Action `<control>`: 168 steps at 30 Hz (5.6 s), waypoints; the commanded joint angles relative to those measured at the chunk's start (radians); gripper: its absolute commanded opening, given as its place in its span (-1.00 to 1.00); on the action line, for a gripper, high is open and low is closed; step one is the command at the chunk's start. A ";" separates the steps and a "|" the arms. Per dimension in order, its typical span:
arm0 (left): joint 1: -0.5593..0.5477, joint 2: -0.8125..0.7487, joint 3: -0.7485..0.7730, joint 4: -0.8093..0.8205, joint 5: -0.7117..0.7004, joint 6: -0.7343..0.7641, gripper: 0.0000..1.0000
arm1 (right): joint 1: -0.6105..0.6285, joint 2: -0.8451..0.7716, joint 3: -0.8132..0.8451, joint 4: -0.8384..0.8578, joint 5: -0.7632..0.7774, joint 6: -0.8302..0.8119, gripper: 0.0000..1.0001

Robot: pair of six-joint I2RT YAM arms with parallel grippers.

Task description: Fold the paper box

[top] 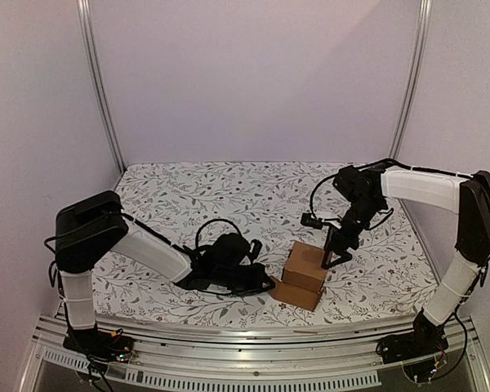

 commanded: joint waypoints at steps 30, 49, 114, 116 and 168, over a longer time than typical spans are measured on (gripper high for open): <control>0.017 -0.084 0.296 -0.735 -0.294 0.797 -0.96 | 0.079 0.129 0.198 0.135 0.041 0.243 0.70; 0.000 -0.104 0.248 -0.599 -0.341 0.828 -0.94 | 0.080 0.291 0.171 0.159 -0.010 0.342 0.52; 0.013 -0.107 -0.313 0.379 -0.383 0.561 -0.99 | 0.088 0.310 0.183 0.129 -0.040 0.336 0.48; 0.006 -0.111 -0.292 0.346 -0.387 0.586 -1.00 | 0.089 0.310 0.183 0.129 -0.040 0.335 0.48; 0.057 -0.087 -0.246 0.267 -0.278 0.551 -0.49 | 0.089 0.105 0.205 -0.004 0.095 0.181 0.69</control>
